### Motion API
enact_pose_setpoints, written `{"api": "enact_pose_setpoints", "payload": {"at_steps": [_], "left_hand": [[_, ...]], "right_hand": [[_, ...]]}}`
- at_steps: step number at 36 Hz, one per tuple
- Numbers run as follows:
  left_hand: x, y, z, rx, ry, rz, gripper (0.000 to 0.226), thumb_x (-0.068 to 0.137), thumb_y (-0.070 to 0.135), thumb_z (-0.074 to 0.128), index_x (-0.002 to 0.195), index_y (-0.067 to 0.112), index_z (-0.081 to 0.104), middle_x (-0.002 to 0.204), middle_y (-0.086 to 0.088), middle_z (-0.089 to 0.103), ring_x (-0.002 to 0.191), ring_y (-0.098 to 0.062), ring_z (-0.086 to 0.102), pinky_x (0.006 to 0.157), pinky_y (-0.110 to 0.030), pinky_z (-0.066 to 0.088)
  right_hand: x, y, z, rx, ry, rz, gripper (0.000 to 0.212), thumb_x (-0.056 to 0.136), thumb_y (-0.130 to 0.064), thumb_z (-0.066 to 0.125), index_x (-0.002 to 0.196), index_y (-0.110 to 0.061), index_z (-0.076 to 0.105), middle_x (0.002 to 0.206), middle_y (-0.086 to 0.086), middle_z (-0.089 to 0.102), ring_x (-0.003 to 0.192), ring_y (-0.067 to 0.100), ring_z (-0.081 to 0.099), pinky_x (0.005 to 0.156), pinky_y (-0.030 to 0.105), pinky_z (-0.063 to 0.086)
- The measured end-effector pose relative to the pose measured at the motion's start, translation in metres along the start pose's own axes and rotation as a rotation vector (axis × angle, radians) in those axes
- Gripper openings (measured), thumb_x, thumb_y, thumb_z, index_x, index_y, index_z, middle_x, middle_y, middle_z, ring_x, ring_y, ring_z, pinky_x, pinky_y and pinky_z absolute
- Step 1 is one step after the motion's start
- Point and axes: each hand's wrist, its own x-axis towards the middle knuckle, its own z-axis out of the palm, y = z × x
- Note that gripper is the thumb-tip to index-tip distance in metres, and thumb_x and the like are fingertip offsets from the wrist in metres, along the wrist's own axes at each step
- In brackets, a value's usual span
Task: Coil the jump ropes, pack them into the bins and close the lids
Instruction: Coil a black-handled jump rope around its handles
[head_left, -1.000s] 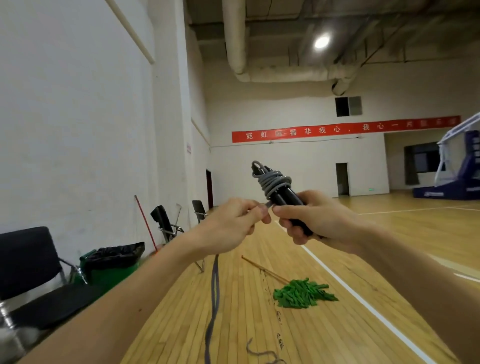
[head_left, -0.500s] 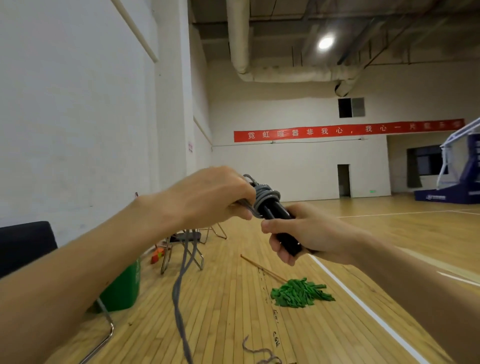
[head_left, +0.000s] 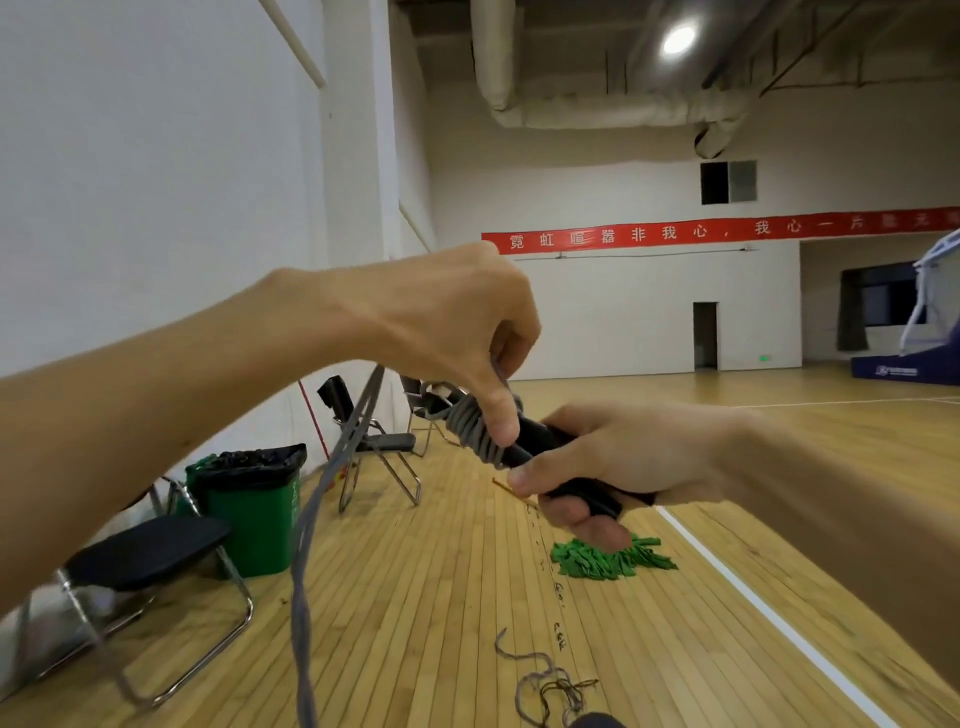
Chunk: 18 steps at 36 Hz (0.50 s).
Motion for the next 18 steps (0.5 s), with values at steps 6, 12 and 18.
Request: {"api": "enact_pose_setpoints", "payload": {"at_steps": [6,12,18], "left_hand": [[0.007,-0.001,0.007,-0.349,-0.267,-0.072,0.04,0.056,0.053,0.083,0.061,0.018,0.065,0.05,0.01,0.05,0.048,-0.003,0.044,0.05,-0.015,0.034],[0.001,-0.016,0.029,-0.707,-0.446,-0.098,0.036,0.059,0.049,0.085,0.062,0.02,0.064,0.053,0.001,0.047,0.048,-0.012,0.04,0.045,-0.022,0.037],[-0.006,-0.03,0.044,-0.918,-0.506,-0.093,0.043,0.066,0.051,0.076,0.074,0.01,0.064,0.058,-0.009,0.045,0.045,-0.013,0.04,0.042,-0.019,0.038]], "right_hand": [[0.0,-0.002,0.012,-0.008,-0.27,-0.017,0.02,0.104,-0.01,0.052,0.085,-0.015,0.058,0.062,0.003,0.046,0.044,0.013,0.047,0.046,0.024,0.043],[-0.003,-0.006,0.015,-0.098,-0.311,-0.053,0.008,0.101,-0.008,0.055,0.095,-0.005,0.058,0.064,0.005,0.049,0.045,0.012,0.05,0.045,0.023,0.044],[-0.006,-0.01,0.013,-0.2,-0.313,-0.081,0.01,0.098,-0.011,0.058,0.102,-0.003,0.062,0.066,0.006,0.053,0.048,0.013,0.052,0.05,0.028,0.045]]}}
